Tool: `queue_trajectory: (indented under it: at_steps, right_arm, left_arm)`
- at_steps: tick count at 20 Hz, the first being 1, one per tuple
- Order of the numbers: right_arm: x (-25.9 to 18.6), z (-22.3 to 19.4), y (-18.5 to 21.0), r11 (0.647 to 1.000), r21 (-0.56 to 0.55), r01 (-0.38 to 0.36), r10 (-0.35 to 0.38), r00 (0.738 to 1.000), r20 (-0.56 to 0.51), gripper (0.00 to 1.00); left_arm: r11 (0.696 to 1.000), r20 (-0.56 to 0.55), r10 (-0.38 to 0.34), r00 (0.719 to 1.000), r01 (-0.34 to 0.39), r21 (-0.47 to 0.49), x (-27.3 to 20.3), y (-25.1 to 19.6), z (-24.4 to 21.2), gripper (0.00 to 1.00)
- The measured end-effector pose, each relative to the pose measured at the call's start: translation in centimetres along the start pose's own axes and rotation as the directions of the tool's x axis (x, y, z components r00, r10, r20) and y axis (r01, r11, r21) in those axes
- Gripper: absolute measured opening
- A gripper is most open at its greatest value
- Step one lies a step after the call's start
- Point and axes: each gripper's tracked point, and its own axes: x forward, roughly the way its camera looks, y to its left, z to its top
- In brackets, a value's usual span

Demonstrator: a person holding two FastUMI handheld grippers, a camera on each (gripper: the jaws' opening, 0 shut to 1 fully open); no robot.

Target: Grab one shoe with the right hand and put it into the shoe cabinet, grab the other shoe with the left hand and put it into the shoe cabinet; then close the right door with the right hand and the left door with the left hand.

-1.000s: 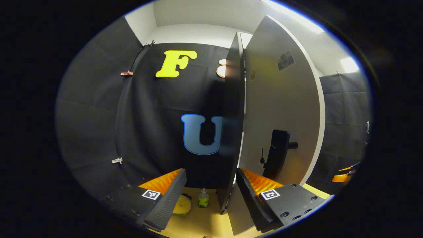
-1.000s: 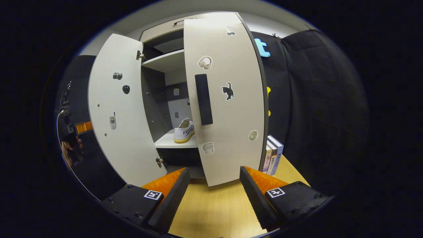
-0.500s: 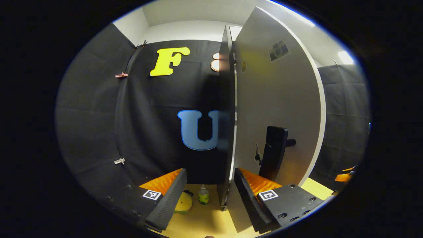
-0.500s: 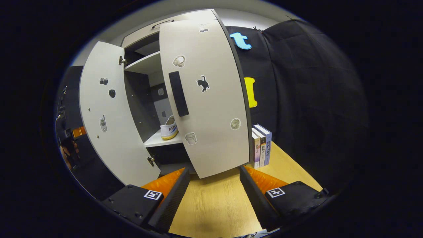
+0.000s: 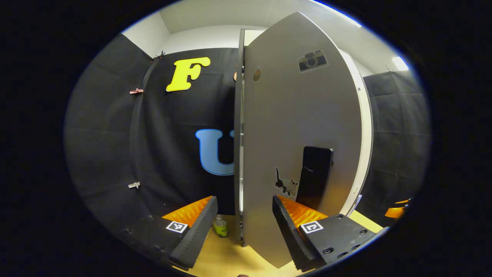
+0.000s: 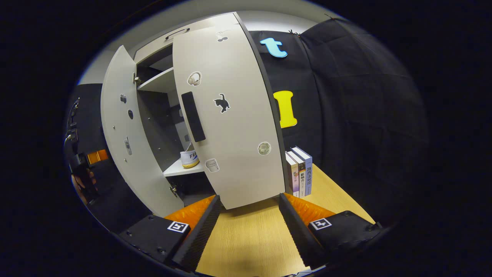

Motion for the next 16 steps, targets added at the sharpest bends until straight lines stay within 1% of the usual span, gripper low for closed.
queue_trajectory:
  at_steps: [1,2,3,4,6,8,9,10,11,12,13,14,15,16]
  right_arm:
    - [0.2,0.2,-0.4,1.0,0.003,0.002,-0.002,1.0,0.002,0.98]
    - [0.3,0.3,-0.8,1.0,0.007,0.004,-0.004,1.0,0.004,0.98]
    - [0.5,0.4,-1.0,1.0,0.013,0.005,-0.005,1.0,0.004,0.98]
    - [0.6,0.5,-1.2,1.0,0.019,0.003,-0.003,1.0,0.005,0.98]
    - [0.7,0.8,-1.4,1.0,0.019,-0.001,0.001,1.0,0.007,0.98]
    - [0.6,1.2,-1.7,1.0,0.008,0.0,0.0,1.0,0.022,0.98]
    - [0.7,1.4,-1.7,1.0,0.004,0.001,-0.001,1.0,0.03,0.98]
    - [0.7,1.7,-1.8,1.0,0.0,0.0,0.0,0.999,0.036,0.98]
    - [0.8,1.8,-1.8,1.0,-0.003,0.0,0.0,0.999,0.041,0.98]
    - [0.9,2.0,-1.9,1.0,-0.005,0.0,0.0,0.999,0.045,0.98]
    - [0.9,2.1,-1.9,1.0,-0.006,-0.002,0.003,0.999,0.051,0.98]
    - [0.8,2.3,-1.8,1.0,-0.009,-0.004,0.004,0.998,0.059,0.98]
    - [0.9,2.5,-1.7,1.0,-0.018,-0.003,0.004,0.998,0.068,0.98]
    - [0.8,2.8,-1.8,1.0,-0.029,0.002,0.0,0.997,0.08,0.98]
  left_arm:
    - [1.0,-0.006,-0.022,1.0,0.022,-0.015,0.4,-1.3,-0.3,0.88]
    - [0.998,-0.008,-0.046,0.999,0.045,-0.034,0.8,-2.7,-0.5,0.91]
    - [0.996,-0.012,-0.076,0.997,0.075,-0.057,1.1,-4.1,-0.7,0.89]
    - [0.993,-0.01,-0.089,0.996,0.088,-0.073,1.2,-5.3,-0.9,0.93]
    - [0.993,-0.003,-0.089,0.996,0.088,-0.072,0.7,-6.9,-1.0,0.93]
    - [0.997,0.004,-0.067,0.998,0.067,-0.04,-0.1,-7.8,-1.7,0.94]
    - [0.998,0.011,-0.059,0.998,0.059,-0.019,-0.4,-8.1,-1.9,0.92]
    - [0.999,0.021,-0.053,0.998,0.053,-0.001,-1.1,-8.4,-2.2,0.95]
    - [0.999,0.029,-0.049,0.998,0.049,0.006,-1.6,-8.8,-2.6,0.94]
    - [0.999,0.032,-0.048,0.998,0.048,0.003,-2.3,-9.1,-3.1,0.95]
    - [0.999,0.032,-0.049,0.998,0.049,-0.009,-2.9,-9.5,-3.7,0.94]
    - [0.998,0.029,-0.049,0.998,0.05,-0.027,-3.6,-9.7,-4.1,0.96]
    - [0.998,0.027,-0.048,0.998,0.049,-0.046,-4.2,-9.8,-4.6,0.94]
    - [0.997,0.024,-0.045,0.999,0.047,-0.054,-4.9,-9.8,-5.0,0.95]
